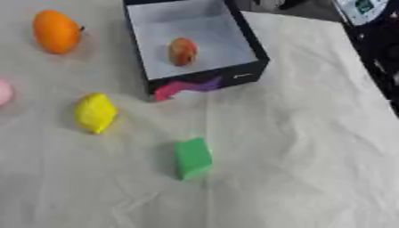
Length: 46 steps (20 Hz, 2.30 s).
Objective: Pick up objects on the table and place them in the box.
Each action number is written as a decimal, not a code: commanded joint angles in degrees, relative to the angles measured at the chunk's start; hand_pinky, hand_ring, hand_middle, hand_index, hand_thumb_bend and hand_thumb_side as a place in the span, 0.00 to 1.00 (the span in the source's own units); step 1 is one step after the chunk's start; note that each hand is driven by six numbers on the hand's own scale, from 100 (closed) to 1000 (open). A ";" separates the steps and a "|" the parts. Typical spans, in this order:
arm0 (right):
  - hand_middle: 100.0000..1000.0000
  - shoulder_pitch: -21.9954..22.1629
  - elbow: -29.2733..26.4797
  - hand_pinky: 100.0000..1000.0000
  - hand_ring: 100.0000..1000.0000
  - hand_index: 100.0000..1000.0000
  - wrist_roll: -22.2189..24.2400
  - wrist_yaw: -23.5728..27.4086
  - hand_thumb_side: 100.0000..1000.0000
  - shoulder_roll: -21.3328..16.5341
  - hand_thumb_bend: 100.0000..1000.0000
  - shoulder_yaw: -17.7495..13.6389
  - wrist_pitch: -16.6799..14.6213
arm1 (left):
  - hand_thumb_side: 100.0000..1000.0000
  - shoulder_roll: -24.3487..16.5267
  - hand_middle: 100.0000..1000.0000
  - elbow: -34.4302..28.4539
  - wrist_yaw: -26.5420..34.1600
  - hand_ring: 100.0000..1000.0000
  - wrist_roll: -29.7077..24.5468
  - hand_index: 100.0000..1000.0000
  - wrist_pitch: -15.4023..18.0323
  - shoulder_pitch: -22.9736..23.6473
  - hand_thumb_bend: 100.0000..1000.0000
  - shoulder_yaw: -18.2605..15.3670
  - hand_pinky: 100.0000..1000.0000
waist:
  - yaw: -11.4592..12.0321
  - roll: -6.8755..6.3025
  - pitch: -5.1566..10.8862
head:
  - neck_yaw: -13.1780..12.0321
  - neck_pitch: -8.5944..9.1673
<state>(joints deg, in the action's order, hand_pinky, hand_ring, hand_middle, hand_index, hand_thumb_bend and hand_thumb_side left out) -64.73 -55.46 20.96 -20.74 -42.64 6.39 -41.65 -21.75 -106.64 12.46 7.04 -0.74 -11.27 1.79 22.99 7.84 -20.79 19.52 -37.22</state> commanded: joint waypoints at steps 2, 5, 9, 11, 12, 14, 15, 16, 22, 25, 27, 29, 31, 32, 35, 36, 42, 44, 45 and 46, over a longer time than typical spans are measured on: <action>0.61 -1.34 0.93 0.67 0.66 0.77 -1.07 -3.74 0.04 0.96 0.03 -0.20 0.80 | 0.84 -0.32 0.55 -0.79 0.39 0.71 -0.30 0.68 0.00 -0.73 0.00 0.01 0.87 | 0.39 -0.60 1.94 | 0.76 0.27; 0.61 -1.01 1.43 0.67 0.66 0.77 -1.64 -6.39 0.06 2.10 0.03 0.03 0.53 | 0.84 -0.05 0.55 -0.83 0.44 0.71 -0.48 0.68 -0.08 -1.16 0.00 0.17 0.87 | 0.83 -0.59 1.65 | 1.08 0.38; 0.61 -0.49 1.90 0.67 0.66 0.77 -2.41 -9.68 0.10 2.98 0.04 0.19 -0.18 | 0.84 0.23 0.55 -0.77 0.44 0.71 -0.61 0.68 -0.20 -1.45 0.00 0.27 0.87 | 1.20 -0.38 1.39 | 1.43 0.51; 0.61 -0.26 2.08 0.67 0.66 0.77 -2.96 -10.97 0.10 3.23 0.04 0.18 -0.49 | 0.84 0.30 0.55 -0.70 0.37 0.71 -0.61 0.68 -0.24 -1.44 0.00 0.26 0.87 | 1.27 -0.23 1.31 | 1.52 0.53; 0.61 -0.12 2.19 0.67 0.66 0.77 -3.20 -11.55 0.11 3.33 0.04 0.19 -0.63 | 0.84 0.34 0.55 -0.69 0.34 0.71 -0.61 0.68 -0.25 -1.47 0.00 0.26 0.87 | 1.34 -0.14 1.27 | 1.57 0.55; 0.62 0.16 2.42 0.67 0.66 0.77 -3.63 -12.55 0.11 3.56 0.04 0.22 -0.90 | 0.84 0.41 0.55 -0.67 0.30 0.71 -0.59 0.68 -0.27 -1.51 0.00 0.23 0.87 | 1.48 0.00 1.21 | 1.71 0.56; 0.62 0.26 2.53 0.67 0.66 0.77 -3.80 -12.94 0.11 3.67 0.04 0.23 -1.02 | 0.84 0.44 0.55 -0.65 0.29 0.71 -0.57 0.68 -0.28 -1.53 0.00 0.22 0.87 | 1.52 0.04 1.19 | 1.75 0.57; 0.61 0.38 2.64 0.67 0.66 0.77 -3.90 -13.28 0.11 3.81 0.03 0.28 -1.15 | 0.85 0.49 0.55 -0.63 0.29 0.71 -0.57 0.68 -0.29 -1.55 0.00 0.22 0.87 | 1.58 0.10 1.16 | 1.79 0.57; 0.62 0.95 2.95 0.67 0.67 0.77 -3.88 -15.40 0.14 4.82 0.03 0.79 -2.20 | 0.85 0.73 0.55 -0.55 0.31 0.71 -0.63 0.68 -0.33 -1.88 0.00 0.30 0.87 | 1.89 0.35 0.90 | 2.06 0.65; 0.65 1.16 3.27 0.70 0.70 0.79 -3.49 -16.48 0.17 5.27 0.07 0.89 -2.78 | 0.85 0.87 0.55 -0.49 0.30 0.71 -0.57 0.68 -0.35 -1.93 0.00 0.25 0.87 | 1.83 0.45 0.79 | 1.99 0.46; 0.70 1.39 3.25 0.74 0.74 0.82 -3.27 -17.28 0.24 5.23 0.16 0.89 -3.36 | 0.85 0.86 0.55 -0.45 0.25 0.71 -0.53 0.68 -0.36 -1.87 0.00 0.22 0.87 | 1.69 0.51 0.75 | 1.91 0.35; 0.75 1.61 2.86 0.78 0.80 0.85 -3.34 -18.10 0.26 4.85 0.30 0.80 -4.03 | 0.85 0.83 0.55 -0.42 0.19 0.71 -0.49 0.68 -0.36 -1.85 0.00 0.20 0.87 | 1.54 0.55 0.74 | 2.01 0.16; 0.78 1.65 2.52 0.80 0.82 0.88 -3.80 -18.69 0.24 4.34 0.33 0.39 -4.42 | 0.85 0.77 0.55 -0.40 0.13 0.71 -0.49 0.68 -0.37 -1.78 0.00 0.19 0.87 | 1.46 0.51 0.80 | 2.12 -0.10; 0.79 1.63 2.43 0.81 0.83 0.88 -4.03 -18.72 0.21 4.04 0.34 0.11 -4.51 | 0.85 0.74 0.55 -0.39 0.11 0.71 -0.45 0.68 -0.37 -1.70 0.00 0.14 0.87 | 1.39 0.46 0.84 | 2.09 -0.26; 0.78 1.56 1.79 0.80 0.82 0.87 -4.77 -17.55 0.17 3.18 0.35 -0.56 -4.20 | 0.85 0.65 0.55 -0.30 0.10 0.71 -0.31 0.68 -0.35 -1.41 0.00 0.03 0.87 | 1.06 0.30 1.14 | 1.92 -0.78; 0.77 1.60 1.17 0.80 0.82 0.87 -5.17 -16.53 0.17 2.73 0.36 -0.64 -3.96 | 0.85 0.56 0.55 -0.25 0.08 0.71 -0.25 0.68 -0.35 -1.20 0.00 -0.03 0.87 | 0.78 0.25 1.34 | 1.73 -1.00; 0.76 3.29 -5.80 0.79 0.81 0.88 -7.48 -5.88 0.00 -1.30 0.17 0.06 1.35 | 0.85 -0.26 0.55 0.05 -0.26 0.71 0.20 0.68 -0.22 0.46 0.00 -0.51 0.88 | -1.45 -0.08 2.83 | 0.27 -2.36; 0.77 5.11 -10.14 0.80 0.82 0.90 -6.49 0.43 0.00 -3.36 0.06 0.21 4.53 | 0.84 -0.46 0.55 0.12 -0.38 0.71 0.54 0.68 -0.11 1.12 0.00 -0.88 0.88 | -2.41 -0.21 3.39 | -0.43 -2.87; 0.77 6.47 -13.38 0.80 0.83 0.90 -5.67 4.18 0.00 -4.72 0.03 0.03 6.63 | 0.84 -0.52 0.55 0.16 -0.46 0.71 0.80 0.68 -0.05 1.53 0.00 -1.14 0.88 | -2.96 -0.27 3.67 | -0.89 -3.12; 0.78 7.84 -16.75 0.81 0.84 0.91 -4.72 7.68 0.00 -5.98 0.00 -0.31 8.66 | 0.84 -0.54 0.55 0.22 -0.52 0.71 1.05 0.68 0.01 1.90 0.00 -1.38 0.88 | -3.45 -0.33 3.92 | -1.32 -3.34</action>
<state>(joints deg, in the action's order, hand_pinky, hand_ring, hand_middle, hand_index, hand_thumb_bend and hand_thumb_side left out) -56.23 -68.25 15.67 -16.97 -44.99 6.71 -35.07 -20.82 -105.87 12.06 7.68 -0.86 -9.32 1.20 19.34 8.13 -18.78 18.69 -40.23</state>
